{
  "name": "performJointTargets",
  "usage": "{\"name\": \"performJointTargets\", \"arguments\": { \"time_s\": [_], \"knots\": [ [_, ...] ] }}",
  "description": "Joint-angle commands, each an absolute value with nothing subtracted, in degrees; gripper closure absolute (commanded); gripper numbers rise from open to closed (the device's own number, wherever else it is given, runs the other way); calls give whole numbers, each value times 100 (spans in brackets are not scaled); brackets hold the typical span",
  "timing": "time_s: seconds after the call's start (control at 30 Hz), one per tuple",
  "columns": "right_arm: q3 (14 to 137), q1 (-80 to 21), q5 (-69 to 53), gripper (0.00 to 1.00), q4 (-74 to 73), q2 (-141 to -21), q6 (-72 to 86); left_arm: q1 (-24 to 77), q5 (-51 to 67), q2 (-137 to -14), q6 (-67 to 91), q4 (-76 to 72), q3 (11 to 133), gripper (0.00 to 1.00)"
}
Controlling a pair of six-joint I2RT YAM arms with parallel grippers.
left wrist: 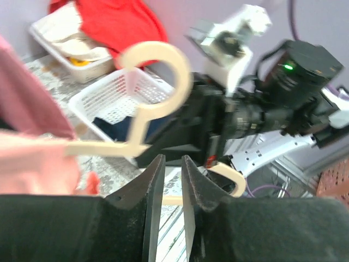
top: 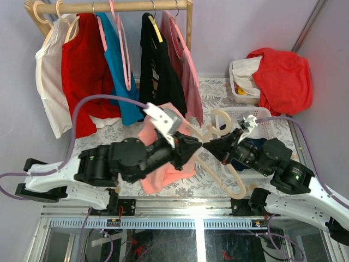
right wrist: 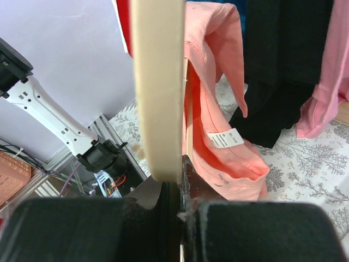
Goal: Place the t-shirt on the hanger
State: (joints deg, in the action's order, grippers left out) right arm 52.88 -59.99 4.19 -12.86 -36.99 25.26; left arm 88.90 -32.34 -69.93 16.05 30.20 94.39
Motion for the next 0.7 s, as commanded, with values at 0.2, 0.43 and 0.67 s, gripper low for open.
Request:
{"name": "performJointTargets", "arguments": {
  "time_s": [0.2, 0.43, 0.67],
  "knots": [
    [5253, -5996, 809, 100, -721, -2921, 2325, 8938, -5068, -6467, 2208, 3181, 8522, 69],
    [5313, -6000, 781, 100, -743, -2933, 2321, 8937, -5222, -6751, 1853, 2085, 7568, 65],
    [5369, -5994, 749, 100, -801, -2939, 2298, 9039, -6186, -7099, 1624, 1610, 7412, 65]
  ]
}}
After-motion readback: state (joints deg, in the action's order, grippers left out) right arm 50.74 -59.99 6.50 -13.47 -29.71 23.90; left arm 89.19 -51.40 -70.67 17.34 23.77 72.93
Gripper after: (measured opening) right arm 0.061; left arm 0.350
